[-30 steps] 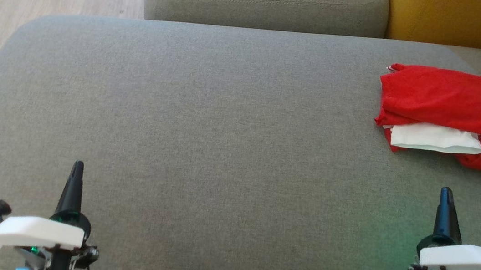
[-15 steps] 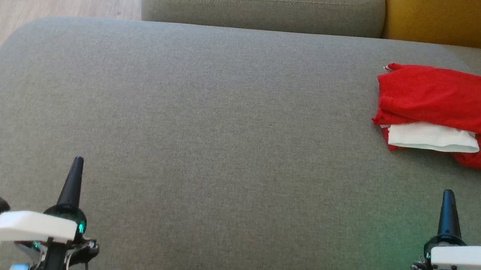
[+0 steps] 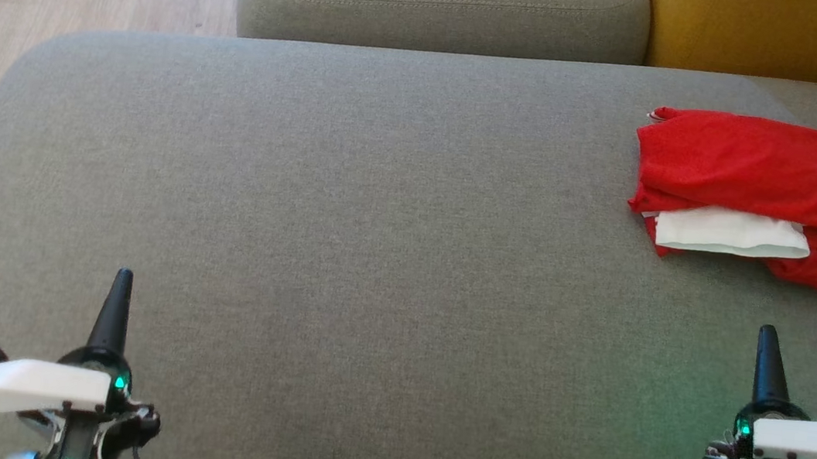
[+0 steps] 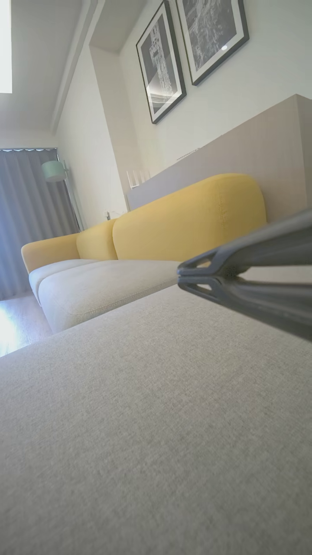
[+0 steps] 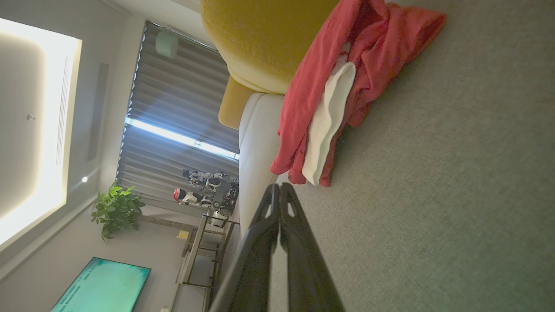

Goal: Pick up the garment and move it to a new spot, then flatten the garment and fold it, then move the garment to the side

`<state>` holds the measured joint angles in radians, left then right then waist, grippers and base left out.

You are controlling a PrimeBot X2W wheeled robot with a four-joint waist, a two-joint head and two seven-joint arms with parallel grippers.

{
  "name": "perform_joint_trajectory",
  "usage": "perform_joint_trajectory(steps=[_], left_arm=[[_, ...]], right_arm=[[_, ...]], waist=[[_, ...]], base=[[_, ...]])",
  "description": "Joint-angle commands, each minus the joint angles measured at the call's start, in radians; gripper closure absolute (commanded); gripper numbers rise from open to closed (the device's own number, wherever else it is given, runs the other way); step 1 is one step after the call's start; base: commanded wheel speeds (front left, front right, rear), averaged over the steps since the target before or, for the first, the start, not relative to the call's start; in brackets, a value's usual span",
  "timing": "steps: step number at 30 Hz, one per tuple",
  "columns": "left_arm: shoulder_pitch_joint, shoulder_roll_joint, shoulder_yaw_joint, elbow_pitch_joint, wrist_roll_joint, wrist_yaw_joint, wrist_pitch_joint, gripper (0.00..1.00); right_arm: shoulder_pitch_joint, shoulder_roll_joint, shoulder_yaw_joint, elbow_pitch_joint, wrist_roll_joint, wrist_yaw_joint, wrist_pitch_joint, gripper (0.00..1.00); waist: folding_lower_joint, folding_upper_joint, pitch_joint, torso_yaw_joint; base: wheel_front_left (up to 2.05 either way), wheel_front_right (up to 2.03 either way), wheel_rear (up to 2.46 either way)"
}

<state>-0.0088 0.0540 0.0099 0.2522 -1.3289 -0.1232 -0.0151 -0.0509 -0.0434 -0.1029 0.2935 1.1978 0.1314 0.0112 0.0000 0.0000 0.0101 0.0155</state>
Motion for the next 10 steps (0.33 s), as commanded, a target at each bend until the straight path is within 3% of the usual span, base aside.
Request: perform_joint_trajectory(steps=[1, 10], left_arm=[[-0.066, 0.016, 0.029, -0.029, -0.028, -0.006, 0.012, 1.0], [-0.073, 0.016, 0.041, -0.024, -0.097, -0.006, 0.036, 1.0]], right_arm=[[-0.052, -0.005, 0.012, -0.041, 0.04, -0.001, 0.013, 1.0], [-0.053, -0.006, 0.006, -0.043, 0.134, -0.001, 0.035, 1.0]], waist=[[0.0, 0.0, 0.0, -0.001], [0.0, 0.0, -0.002, -0.005]], base=[[0.0, 0.0, 0.0], [0.0, 0.0, 0.0]])
